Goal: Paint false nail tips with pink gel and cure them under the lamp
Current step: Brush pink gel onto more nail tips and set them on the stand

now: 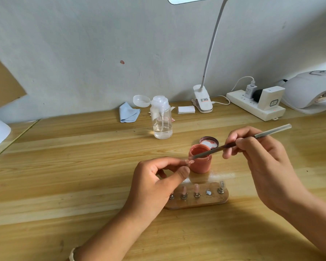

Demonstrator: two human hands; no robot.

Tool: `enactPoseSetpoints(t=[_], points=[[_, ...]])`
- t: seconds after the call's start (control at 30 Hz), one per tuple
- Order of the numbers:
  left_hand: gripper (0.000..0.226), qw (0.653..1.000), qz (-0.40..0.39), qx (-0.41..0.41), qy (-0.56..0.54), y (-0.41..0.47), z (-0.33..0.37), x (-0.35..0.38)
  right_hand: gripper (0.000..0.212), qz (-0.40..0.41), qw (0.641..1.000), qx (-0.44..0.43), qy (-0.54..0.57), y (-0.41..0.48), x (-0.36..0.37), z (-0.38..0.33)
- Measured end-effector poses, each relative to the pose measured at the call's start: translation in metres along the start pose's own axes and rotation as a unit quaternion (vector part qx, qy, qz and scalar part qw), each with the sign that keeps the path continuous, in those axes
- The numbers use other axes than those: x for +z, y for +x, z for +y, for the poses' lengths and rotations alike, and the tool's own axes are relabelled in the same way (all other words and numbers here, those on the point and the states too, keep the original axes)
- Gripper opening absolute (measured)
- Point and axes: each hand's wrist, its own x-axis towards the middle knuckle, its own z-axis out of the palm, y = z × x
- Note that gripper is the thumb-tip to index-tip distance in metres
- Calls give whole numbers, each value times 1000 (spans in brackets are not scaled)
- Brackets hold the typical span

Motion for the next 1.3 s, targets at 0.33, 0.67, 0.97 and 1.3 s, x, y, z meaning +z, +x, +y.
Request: enactPoseSetpoints(t=[0.33,0.67,0.97,1.3], points=[[15,1000,-1,-4,-3,-1,2,1,36,46,999,-2,-3,1,-2,-1],[11,1000,-3,-21,-23,-1,4,0,27,18,1000,-15,-5,-1,1,0],[14,999,-3,-26,-29,-1,4,0,16,-15,998,-53,-11,-5,4,-1],[11,1000,0,-17,-25,-1,4,0,25,36,998,-42,-9,-2,0,-1]])
